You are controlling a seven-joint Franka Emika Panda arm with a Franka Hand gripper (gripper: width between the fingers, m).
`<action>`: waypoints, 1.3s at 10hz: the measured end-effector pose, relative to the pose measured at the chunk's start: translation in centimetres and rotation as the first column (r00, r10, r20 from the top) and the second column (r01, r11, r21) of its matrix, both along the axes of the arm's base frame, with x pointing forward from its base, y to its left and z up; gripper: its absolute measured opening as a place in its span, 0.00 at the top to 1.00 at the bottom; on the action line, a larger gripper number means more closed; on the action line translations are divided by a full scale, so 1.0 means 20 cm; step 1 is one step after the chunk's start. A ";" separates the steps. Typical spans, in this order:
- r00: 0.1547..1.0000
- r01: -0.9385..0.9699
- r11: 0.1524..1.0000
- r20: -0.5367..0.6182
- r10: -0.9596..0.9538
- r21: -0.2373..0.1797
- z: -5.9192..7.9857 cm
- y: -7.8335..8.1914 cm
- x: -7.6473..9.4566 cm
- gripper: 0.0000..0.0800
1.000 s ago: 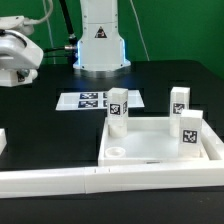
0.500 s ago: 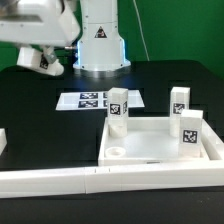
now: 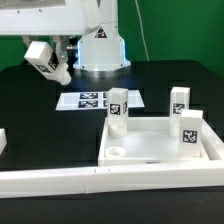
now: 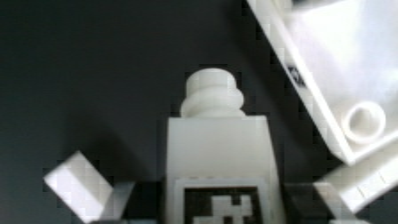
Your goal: Assemble square table
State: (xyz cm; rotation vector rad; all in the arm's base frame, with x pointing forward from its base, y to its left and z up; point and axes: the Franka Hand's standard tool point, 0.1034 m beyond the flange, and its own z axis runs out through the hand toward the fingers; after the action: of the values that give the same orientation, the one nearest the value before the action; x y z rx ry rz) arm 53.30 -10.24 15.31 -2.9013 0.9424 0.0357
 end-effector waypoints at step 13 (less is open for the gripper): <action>0.975 0.129 0.952 0.209 -0.072 -0.276 -0.25 0.47 0.29 0.64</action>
Offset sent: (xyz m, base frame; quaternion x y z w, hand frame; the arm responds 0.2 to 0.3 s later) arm 0.0602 0.0575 0.0251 0.0267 0.2003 0.1033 0.9739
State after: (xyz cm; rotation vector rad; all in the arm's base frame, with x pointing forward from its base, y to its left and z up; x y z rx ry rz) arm 59.08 -0.82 10.29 -3.0307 1.1431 -0.4235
